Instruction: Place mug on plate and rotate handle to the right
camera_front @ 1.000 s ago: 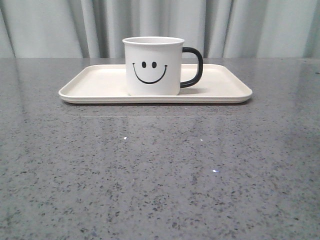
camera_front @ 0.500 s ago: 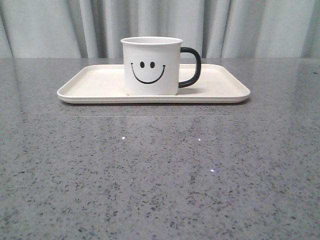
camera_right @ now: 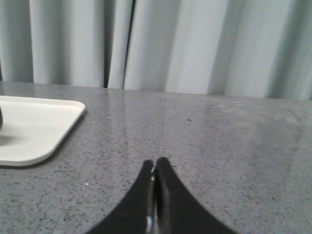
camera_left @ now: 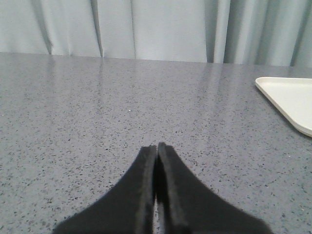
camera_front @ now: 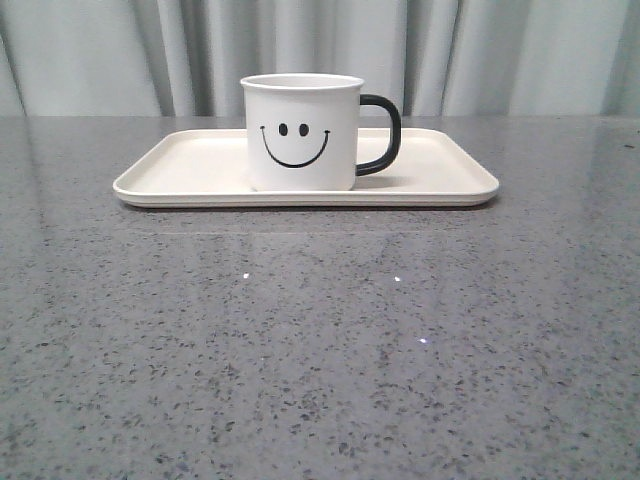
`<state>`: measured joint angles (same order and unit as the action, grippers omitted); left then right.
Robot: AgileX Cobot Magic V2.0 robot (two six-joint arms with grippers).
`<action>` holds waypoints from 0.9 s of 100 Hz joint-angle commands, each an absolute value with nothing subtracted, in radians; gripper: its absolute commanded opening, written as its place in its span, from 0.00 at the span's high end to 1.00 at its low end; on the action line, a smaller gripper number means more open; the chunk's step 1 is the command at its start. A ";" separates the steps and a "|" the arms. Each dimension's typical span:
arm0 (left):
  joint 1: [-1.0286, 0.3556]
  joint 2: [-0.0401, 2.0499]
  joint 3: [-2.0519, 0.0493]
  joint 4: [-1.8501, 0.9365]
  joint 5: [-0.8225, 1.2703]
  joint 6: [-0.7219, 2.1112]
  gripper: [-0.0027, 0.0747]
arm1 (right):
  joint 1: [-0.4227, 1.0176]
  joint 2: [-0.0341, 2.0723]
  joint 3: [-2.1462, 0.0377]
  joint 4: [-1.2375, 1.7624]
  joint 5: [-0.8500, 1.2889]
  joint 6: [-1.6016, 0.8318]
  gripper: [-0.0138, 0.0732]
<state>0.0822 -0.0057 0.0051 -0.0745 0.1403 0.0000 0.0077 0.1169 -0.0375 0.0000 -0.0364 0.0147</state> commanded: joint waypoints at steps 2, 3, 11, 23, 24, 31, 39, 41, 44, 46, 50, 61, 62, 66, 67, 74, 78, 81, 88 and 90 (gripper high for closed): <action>0.080 -0.037 0.009 -0.074 0.054 0.000 0.99 | -0.034 0.071 -0.028 -0.026 -0.108 0.056 0.92; 0.080 -0.037 0.009 -0.074 0.054 0.000 0.99 | -0.036 0.068 -0.025 -0.026 -0.108 0.059 0.92; 0.080 -0.037 0.009 -0.074 0.054 0.000 0.99 | -0.039 0.033 0.011 -0.026 -0.111 0.071 0.92; 0.080 -0.037 0.009 -0.074 0.054 0.000 0.99 | -0.039 -0.013 0.027 -0.028 -0.060 0.081 0.92; 0.080 -0.037 0.009 -0.074 0.054 0.000 0.99 | -0.039 -0.015 0.027 -0.028 -0.057 0.081 0.92; 0.080 -0.037 0.009 -0.074 0.054 0.000 0.99 | -0.039 -0.032 0.027 -0.029 -0.044 0.081 0.92; 0.080 -0.037 0.009 -0.074 0.054 0.000 0.99 | -0.039 -0.031 0.027 -0.029 -0.044 0.081 0.92; 0.080 -0.037 0.009 -0.074 0.054 0.000 0.99 | -0.039 -0.031 0.027 -0.029 -0.044 0.081 0.92; 0.080 -0.037 0.009 -0.074 0.054 0.000 0.99 | -0.039 -0.031 0.027 -0.029 -0.044 0.081 0.92; 0.080 -0.037 0.009 -0.074 0.054 0.000 0.99 | -0.039 -0.031 0.027 -0.029 -0.044 0.081 0.92; 0.080 -0.037 0.009 -0.074 0.054 0.000 0.99 | -0.039 -0.031 0.027 -0.029 -0.044 0.081 0.92; 0.080 -0.037 0.009 -0.074 0.054 0.000 0.99 | -0.039 -0.031 0.027 -0.029 -0.044 0.081 0.92; 0.080 -0.037 0.009 -0.074 0.054 0.000 0.99 | -0.039 -0.031 0.027 -0.029 -0.044 0.081 0.92; 0.080 -0.037 0.009 -0.074 0.054 0.000 0.99 | -0.039 -0.031 0.027 -0.029 -0.044 0.081 0.92; 0.080 -0.037 0.009 -0.074 0.054 0.000 0.99 | -0.039 -0.031 0.027 -0.029 -0.044 0.081 0.92; 0.080 -0.037 0.009 -0.074 0.054 0.000 0.99 | -0.039 -0.031 0.027 -0.029 -0.044 0.081 0.92; 0.080 -0.037 0.009 -0.074 0.054 0.000 0.99 | -0.039 -0.031 0.027 -0.029 -0.044 0.081 0.92; 0.080 -0.037 0.009 -0.074 0.054 0.000 0.99 | -0.039 -0.031 0.027 -0.029 -0.044 0.081 0.92; 0.080 -0.037 0.009 -0.074 0.054 0.000 0.99 | -0.039 -0.031 0.027 -0.029 -0.044 0.081 0.92; 0.080 -0.037 0.009 -0.074 0.054 0.000 0.99 | -0.039 -0.031 0.027 -0.029 -0.044 0.081 0.92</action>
<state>0.0822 -0.0057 0.0051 -0.0745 0.1388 0.0000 -0.0342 -0.0091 0.0267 -0.0163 0.0253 0.0815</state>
